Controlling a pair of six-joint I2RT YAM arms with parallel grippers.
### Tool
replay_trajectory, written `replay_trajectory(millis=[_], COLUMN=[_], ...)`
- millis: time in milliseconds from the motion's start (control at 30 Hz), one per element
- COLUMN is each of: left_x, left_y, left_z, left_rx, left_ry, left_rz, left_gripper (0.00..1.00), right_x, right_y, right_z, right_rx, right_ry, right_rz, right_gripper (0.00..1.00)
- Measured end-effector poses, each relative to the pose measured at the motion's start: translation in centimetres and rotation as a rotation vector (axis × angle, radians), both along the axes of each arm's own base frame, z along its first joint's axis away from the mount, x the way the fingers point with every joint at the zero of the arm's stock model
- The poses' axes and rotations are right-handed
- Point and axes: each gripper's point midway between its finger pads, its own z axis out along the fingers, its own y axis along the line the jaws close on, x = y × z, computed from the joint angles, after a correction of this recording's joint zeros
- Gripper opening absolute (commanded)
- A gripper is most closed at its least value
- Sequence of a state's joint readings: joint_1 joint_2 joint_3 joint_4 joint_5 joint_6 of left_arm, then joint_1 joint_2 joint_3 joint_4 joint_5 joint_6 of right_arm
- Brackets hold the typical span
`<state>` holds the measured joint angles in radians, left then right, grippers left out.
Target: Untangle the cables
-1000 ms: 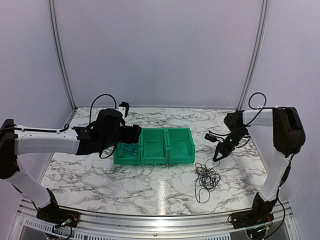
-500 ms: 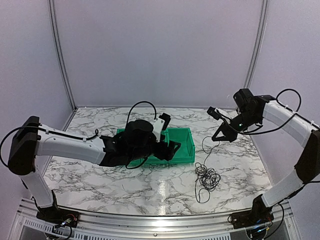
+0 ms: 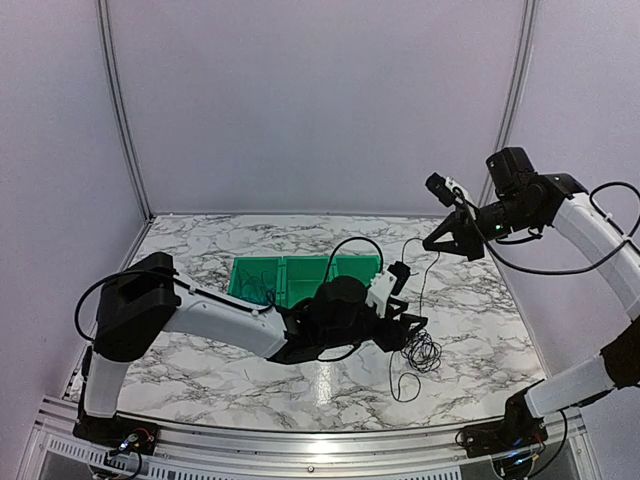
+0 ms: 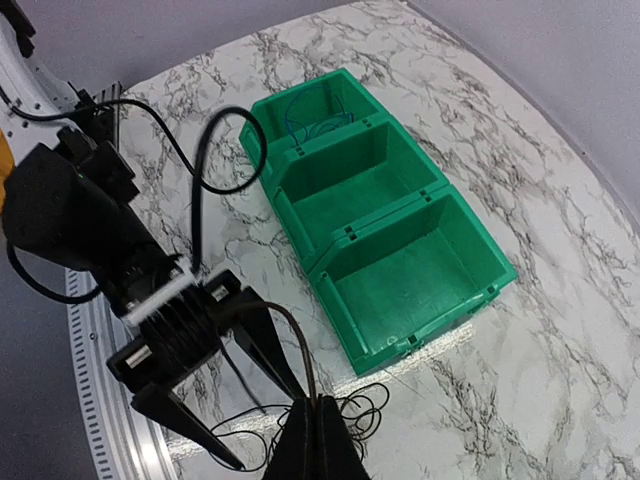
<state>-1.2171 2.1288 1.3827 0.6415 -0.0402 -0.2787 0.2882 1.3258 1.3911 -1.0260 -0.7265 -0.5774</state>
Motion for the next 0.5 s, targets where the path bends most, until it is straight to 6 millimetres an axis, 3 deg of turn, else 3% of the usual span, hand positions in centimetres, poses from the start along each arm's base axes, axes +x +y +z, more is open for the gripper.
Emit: replay_trajectory(millis=[267, 500], left_x=[-0.7, 0.0], left_y=[-4.0, -5.8], left_z=[-1.8, -5.3], left_rx=[-0.039, -0.019], left_ry=[-0.030, -0.024], left_rz=[-0.061, -0.049], left_gripper=[0.51, 0.46], right_x=[-1.1, -2.4], right_y=[1.1, 1.7], right_z=[4.9, 13.2], right_rx=[0.107, 0.215], right_ry=[-0.081, -0.262], right_rz=[0.082, 0.147], right_gripper=[0.00, 0.00])
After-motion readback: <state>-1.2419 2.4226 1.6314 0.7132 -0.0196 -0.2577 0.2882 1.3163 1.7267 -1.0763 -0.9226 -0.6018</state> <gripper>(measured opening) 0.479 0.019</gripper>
